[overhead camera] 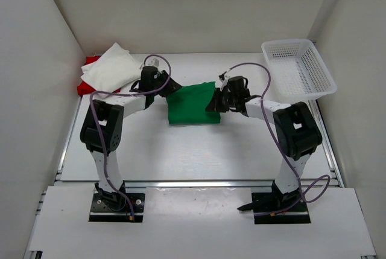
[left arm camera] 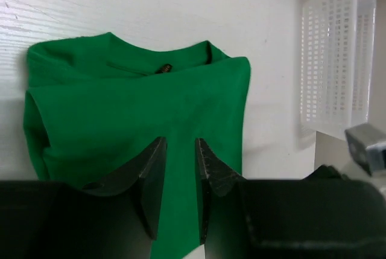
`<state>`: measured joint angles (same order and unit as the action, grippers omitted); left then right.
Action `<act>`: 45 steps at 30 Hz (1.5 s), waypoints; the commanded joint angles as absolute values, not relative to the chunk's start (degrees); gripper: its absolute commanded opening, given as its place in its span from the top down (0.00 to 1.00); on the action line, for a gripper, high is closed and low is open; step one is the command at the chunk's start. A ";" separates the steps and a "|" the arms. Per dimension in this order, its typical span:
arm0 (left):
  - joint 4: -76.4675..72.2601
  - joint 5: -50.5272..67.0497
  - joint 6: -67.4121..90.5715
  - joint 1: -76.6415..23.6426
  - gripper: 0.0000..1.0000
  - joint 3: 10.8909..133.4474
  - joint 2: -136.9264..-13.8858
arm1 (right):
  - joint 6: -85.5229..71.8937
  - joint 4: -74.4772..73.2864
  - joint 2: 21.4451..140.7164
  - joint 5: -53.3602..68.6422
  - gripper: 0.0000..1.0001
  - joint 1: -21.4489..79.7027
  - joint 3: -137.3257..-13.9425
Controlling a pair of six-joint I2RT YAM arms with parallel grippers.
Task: Fold and stack the t-shirts
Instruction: Fold the long partially folded tshirt into a neat square
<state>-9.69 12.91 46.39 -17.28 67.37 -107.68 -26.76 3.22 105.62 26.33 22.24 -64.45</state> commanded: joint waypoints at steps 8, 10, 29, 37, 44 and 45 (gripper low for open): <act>-13.01 17.05 48.95 -12.04 0.64 75.93 -120.57 | -27.86 11.34 105.39 26.98 1.00 19.78 -53.88; -12.66 18.10 49.22 -11.26 0.65 76.90 -121.90 | -27.51 11.08 105.21 26.46 1.00 19.77 -53.09; -24.52 18.19 51.50 -19.60 0.70 46.15 -95.98 | -26.54 6.51 104.31 28.56 1.00 19.16 -63.18; -27.06 20.83 51.77 -17.49 0.73 37.98 -99.14 | -28.12 3.00 120.92 32.51 1.00 14.69 -82.94; -33.30 23.38 53.44 -16.96 0.72 31.73 -100.28 | -27.86 -3.34 131.04 32.61 1.00 14.42 -91.67; -34.01 24.77 53.79 -16.79 0.71 31.03 -100.28 | -27.77 -3.34 131.48 32.61 1.00 14.68 -92.02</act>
<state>-30.06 21.37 53.06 -17.19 33.19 -100.25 -28.01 -0.84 130.56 31.64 13.93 -89.82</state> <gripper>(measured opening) 0.280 0.004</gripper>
